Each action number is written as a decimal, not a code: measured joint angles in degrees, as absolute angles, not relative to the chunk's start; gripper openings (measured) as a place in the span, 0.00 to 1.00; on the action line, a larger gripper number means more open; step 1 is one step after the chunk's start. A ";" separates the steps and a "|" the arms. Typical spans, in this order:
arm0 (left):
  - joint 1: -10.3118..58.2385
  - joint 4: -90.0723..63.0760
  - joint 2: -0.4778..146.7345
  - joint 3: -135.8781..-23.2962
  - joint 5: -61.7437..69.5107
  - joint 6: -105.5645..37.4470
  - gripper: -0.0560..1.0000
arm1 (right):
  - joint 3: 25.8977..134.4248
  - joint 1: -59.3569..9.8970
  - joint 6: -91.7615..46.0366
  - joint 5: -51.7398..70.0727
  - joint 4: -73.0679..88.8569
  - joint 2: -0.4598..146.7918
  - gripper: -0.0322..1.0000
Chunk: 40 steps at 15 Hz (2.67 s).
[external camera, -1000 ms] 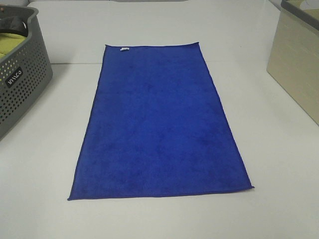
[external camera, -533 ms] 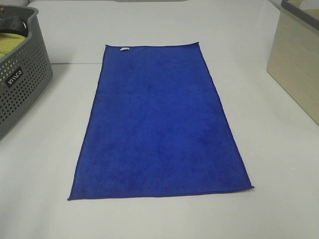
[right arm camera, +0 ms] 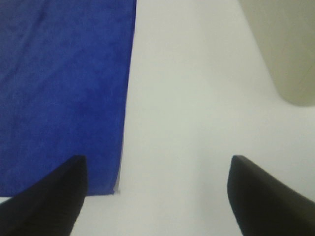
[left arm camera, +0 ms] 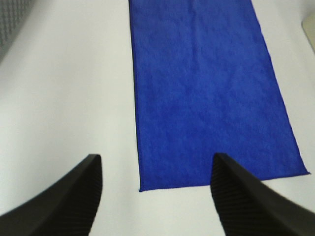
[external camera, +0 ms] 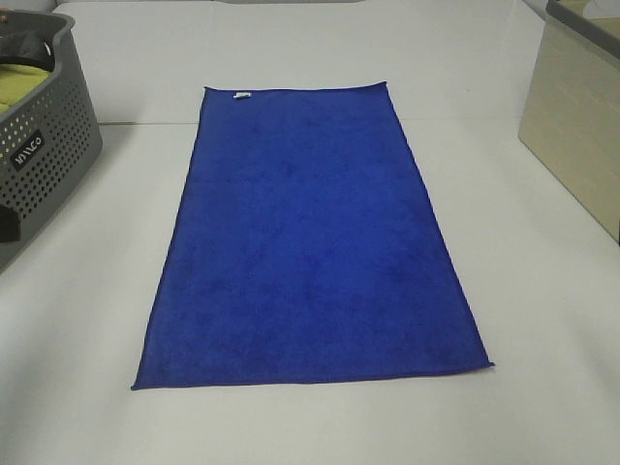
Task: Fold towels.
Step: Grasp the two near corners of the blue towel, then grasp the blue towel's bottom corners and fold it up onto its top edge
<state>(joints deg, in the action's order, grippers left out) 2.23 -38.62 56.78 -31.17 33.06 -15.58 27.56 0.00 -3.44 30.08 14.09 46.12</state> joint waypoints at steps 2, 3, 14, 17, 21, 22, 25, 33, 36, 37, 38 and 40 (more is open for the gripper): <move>2.23 -47.15 66.58 -31.23 32.95 -22.52 0.70 | 29.68 0.00 -3.44 31.46 15.18 55.69 0.77; 2.23 -50.42 70.47 -31.23 32.95 -25.95 0.70 | 32.14 0.00 -3.44 33.92 15.36 60.96 0.77; 2.23 -81.13 98.43 -31.40 32.83 -56.67 0.71 | 44.92 1.49 -22.52 43.60 35.07 97.52 0.77; 2.23 -83.71 103.02 -31.46 32.95 -61.31 0.71 | 45.55 9.05 -33.29 45.38 45.89 102.16 0.77; 2.23 -85.03 106.86 -32.60 35.35 -63.25 0.71 | 45.61 8.42 -38.96 46.98 50.02 105.71 0.77; 2.29 -85.43 107.77 -33.06 36.73 -63.71 0.71 | 45.61 6.82 -39.65 46.41 49.85 106.74 0.77; 4.58 -86.63 110.01 -33.86 38.85 -64.63 0.70 | 45.66 2.75 -39.88 45.95 50.59 110.18 0.77; 8.25 -85.66 113.50 -37.13 36.33 -62.91 0.13 | 46.18 -0.92 -36.38 43.26 53.34 114.53 0.12; 8.25 -84.22 113.62 -37.13 36.96 -61.99 0.06 | 45.84 -0.92 -35.01 43.32 53.23 114.36 0.05; 8.25 -82.79 113.62 -36.96 37.59 -60.73 0.06 | 44.63 -0.92 -35.01 42.97 52.88 113.22 0.05; 8.25 -81.70 112.76 -35.87 37.93 -59.82 0.06 | 43.09 -0.92 -34.95 42.69 51.85 111.78 0.05; 8.25 -81.19 107.89 -32.14 36.50 -59.47 0.06 | 39.19 -0.92 -34.89 42.57 51.28 107.77 0.05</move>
